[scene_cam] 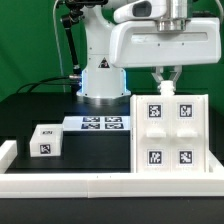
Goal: Assemble cabinet
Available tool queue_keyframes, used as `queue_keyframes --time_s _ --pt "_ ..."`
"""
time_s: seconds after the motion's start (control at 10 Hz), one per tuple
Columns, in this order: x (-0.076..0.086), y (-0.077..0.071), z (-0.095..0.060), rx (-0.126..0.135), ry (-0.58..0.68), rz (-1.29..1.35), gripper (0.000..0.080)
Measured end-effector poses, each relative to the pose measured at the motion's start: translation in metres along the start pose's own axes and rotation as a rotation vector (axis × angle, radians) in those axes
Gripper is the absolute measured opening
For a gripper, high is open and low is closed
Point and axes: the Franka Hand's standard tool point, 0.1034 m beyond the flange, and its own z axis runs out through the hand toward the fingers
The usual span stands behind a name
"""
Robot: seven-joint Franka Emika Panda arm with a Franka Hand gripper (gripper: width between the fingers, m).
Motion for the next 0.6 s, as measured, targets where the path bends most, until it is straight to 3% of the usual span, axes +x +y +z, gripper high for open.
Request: queue_keyframes --time_s 0.4,0.6 --pt "0.0051 0.0015 -0.0039 0.0 -0.005 0.0 0.0002" --pt "0.0051 0.0015 -0.0039 0.0 -0.005 0.0 0.0246"
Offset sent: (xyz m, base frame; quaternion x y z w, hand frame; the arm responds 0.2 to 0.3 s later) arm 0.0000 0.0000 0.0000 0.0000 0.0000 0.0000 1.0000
